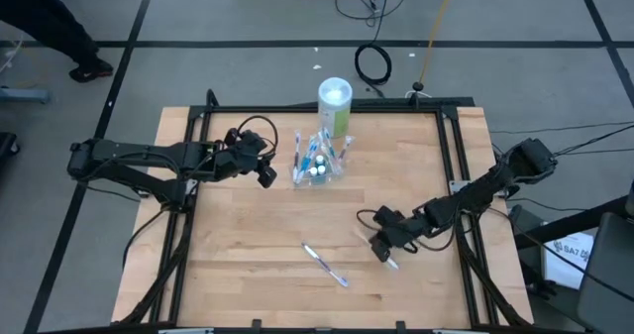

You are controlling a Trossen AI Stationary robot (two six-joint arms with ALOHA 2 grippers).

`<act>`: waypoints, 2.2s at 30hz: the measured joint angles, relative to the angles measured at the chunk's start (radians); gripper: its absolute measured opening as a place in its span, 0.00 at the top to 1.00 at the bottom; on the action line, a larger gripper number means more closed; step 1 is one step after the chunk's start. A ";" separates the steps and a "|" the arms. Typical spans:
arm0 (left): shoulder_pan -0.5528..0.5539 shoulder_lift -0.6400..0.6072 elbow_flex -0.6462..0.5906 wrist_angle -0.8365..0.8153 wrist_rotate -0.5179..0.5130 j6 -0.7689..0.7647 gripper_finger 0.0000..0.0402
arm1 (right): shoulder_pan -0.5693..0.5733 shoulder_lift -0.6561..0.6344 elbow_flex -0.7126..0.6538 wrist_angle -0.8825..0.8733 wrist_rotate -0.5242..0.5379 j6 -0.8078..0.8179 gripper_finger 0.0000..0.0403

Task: Pick & Place toothbrushing station
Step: Put the orange toothbrush into the transparent organizer

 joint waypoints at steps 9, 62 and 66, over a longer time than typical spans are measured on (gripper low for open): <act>0.000 0.000 0.000 0.022 0.001 0.010 0.56 | -0.147 -0.164 0.003 0.277 0.075 -0.509 1.00; -0.103 0.451 -0.001 1.152 0.393 0.464 0.56 | -0.435 -0.219 0.004 0.739 -0.164 -1.228 1.00; -0.074 0.451 -0.001 1.163 0.395 0.444 0.56 | -0.435 -0.218 0.004 0.737 -0.164 -1.228 1.00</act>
